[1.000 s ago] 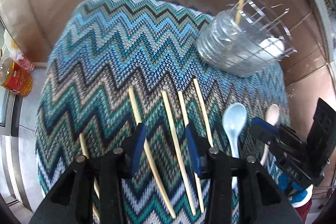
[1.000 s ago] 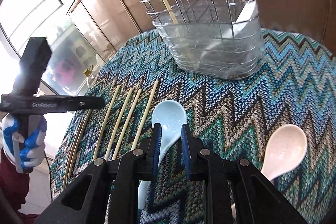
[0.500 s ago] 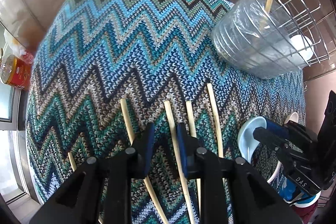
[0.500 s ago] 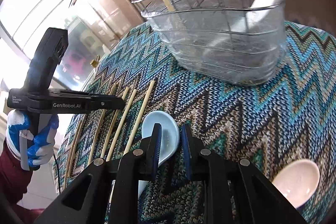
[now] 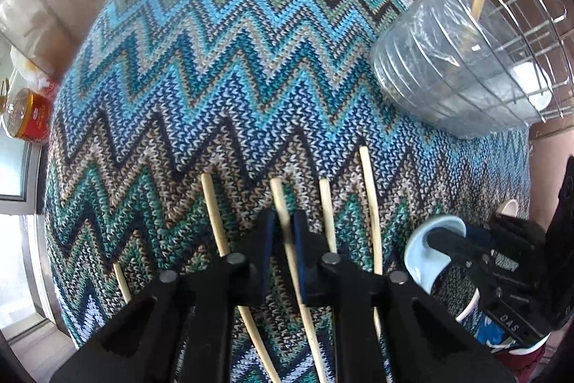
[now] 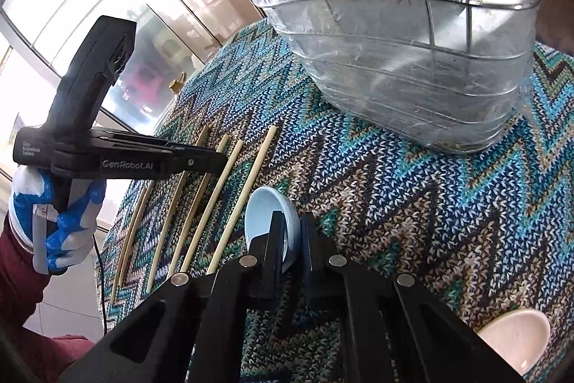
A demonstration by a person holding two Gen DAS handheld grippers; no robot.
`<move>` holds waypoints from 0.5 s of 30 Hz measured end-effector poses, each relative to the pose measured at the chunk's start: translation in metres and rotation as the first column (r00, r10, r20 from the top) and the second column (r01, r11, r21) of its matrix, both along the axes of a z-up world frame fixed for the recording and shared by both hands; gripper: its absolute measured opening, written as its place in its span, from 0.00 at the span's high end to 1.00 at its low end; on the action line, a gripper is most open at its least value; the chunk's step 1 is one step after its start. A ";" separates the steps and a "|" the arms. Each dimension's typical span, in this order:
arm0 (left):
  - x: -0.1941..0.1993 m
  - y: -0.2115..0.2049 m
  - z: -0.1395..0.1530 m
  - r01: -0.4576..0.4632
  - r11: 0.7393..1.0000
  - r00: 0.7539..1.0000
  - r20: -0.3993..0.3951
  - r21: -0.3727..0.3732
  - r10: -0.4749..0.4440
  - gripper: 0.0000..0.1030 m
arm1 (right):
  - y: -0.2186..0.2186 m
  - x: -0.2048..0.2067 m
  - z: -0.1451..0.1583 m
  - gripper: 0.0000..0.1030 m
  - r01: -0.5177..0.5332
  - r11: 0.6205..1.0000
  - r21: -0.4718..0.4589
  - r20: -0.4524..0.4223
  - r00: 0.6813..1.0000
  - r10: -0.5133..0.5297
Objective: Organize utensils
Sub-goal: 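Grasp another chopstick with the left tool while the right tool grasps the light blue spoon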
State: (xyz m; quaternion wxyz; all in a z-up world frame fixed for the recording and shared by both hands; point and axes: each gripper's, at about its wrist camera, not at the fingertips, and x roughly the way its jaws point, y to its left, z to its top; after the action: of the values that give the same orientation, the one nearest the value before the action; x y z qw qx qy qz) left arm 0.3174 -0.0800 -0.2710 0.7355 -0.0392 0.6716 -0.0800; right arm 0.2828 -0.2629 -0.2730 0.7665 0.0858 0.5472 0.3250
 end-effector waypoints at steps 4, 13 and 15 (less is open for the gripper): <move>-0.006 0.012 0.003 -0.027 0.999 0.999 0.021 -0.039 0.028 0.96 | -0.009 -0.015 0.017 0.92 0.025 1.000 -0.014 0.048 0.999 -0.024; -0.041 0.026 0.041 -0.018 0.992 0.992 0.122 -0.128 0.034 0.96 | -0.021 -0.060 0.067 0.92 0.108 0.993 -0.053 0.193 0.977 -0.096; -0.045 0.033 0.049 -0.020 0.989 0.989 0.143 -0.145 0.041 0.96 | -0.024 -0.071 0.074 0.92 0.126 0.990 -0.057 0.212 0.971 -0.111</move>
State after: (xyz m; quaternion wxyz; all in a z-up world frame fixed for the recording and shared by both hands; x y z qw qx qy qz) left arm 0.2724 -0.0474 -0.2221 0.7790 -0.0963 0.6079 -0.1195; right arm 0.2123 -0.2871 -0.1988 0.8402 0.0570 0.4690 0.2663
